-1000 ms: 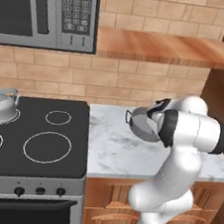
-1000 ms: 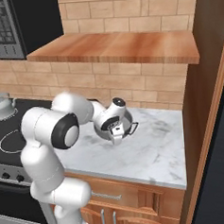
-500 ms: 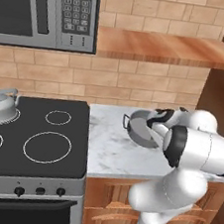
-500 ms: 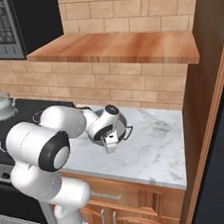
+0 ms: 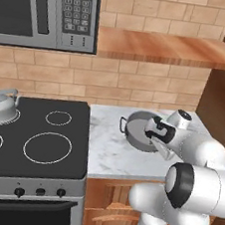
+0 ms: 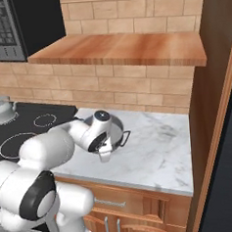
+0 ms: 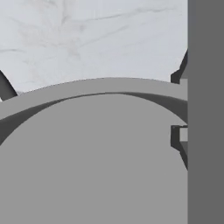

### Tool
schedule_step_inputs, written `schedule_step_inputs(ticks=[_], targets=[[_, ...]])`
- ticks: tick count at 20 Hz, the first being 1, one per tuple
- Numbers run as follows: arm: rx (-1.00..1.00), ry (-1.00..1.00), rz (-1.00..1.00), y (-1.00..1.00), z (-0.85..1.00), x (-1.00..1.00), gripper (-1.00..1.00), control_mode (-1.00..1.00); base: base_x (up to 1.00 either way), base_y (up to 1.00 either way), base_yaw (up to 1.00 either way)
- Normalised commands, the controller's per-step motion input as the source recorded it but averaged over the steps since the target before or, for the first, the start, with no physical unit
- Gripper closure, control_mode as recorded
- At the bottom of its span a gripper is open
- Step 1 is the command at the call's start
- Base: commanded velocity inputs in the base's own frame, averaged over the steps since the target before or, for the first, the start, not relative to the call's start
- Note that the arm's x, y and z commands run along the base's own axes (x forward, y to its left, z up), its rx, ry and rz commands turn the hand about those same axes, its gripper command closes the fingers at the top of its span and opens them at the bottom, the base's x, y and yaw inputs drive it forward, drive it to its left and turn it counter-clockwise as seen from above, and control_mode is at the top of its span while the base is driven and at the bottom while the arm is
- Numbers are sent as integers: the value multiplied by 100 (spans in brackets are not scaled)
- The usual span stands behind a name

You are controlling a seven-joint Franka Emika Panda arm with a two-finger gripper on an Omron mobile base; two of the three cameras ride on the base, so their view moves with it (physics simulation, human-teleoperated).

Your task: Pick the kettle from the cabinet and place it on a stove burner. Then pick the pot from the counter and place it on another stove burner. Finally, turn both burners on.

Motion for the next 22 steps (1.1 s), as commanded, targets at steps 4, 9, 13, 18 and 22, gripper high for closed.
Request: schedule_step_inputs(ticks=[4, 9, 13, 18, 22], targets=[[-4, 0, -2, 9, 52, -22, 100, -100, 0, 0, 0], [-4, 0, -1, 8, 46, -27, 100, -100, 0, 0, 0], [-1, 0, 0, 5, 47, -25, 100, -100, 0, 0, 0], [0, 1, 0, 2, 46, -20, 100, -100, 0, 0, 0], [0, 4, 0, 5, 37, -22, 100, -100, 0, 0, 0]])
